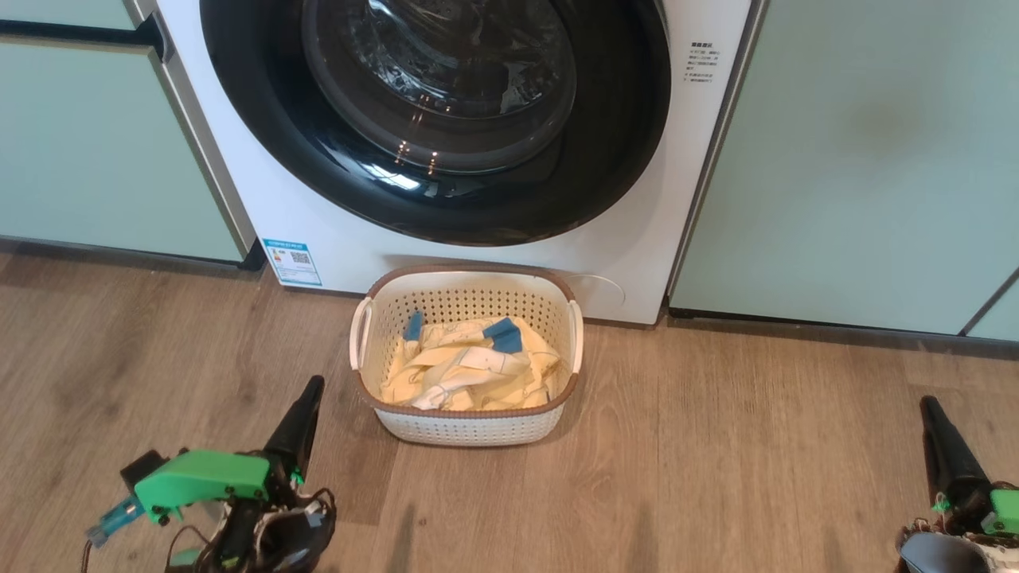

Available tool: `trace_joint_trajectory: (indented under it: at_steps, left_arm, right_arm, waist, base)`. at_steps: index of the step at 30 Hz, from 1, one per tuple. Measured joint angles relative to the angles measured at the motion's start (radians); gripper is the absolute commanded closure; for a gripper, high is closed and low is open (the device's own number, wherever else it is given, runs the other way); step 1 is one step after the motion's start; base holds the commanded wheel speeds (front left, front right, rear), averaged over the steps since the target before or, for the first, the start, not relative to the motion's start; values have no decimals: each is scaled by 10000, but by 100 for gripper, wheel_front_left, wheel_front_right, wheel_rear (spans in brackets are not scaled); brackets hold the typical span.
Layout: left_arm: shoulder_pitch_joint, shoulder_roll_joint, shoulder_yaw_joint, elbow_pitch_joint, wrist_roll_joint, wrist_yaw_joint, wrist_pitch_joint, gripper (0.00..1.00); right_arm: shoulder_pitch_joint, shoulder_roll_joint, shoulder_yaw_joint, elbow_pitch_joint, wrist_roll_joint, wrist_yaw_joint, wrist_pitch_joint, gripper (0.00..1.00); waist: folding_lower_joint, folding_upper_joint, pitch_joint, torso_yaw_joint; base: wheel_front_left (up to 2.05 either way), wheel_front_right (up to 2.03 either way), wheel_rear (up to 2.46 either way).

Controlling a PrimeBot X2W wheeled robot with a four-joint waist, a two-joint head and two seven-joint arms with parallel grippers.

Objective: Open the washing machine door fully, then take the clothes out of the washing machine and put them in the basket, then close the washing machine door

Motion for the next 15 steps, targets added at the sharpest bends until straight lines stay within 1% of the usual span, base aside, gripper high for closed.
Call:
trace_joint_trajectory:
  at_steps: [15]
  left_arm:
    - [1,-6,58,-23,-25,0,0,100]
  right_arm:
    - [2,0,-6,-2,12,0,0,100]
  waist:
    - [0,0,-1,-1]
  base:
    - [0,0,0]
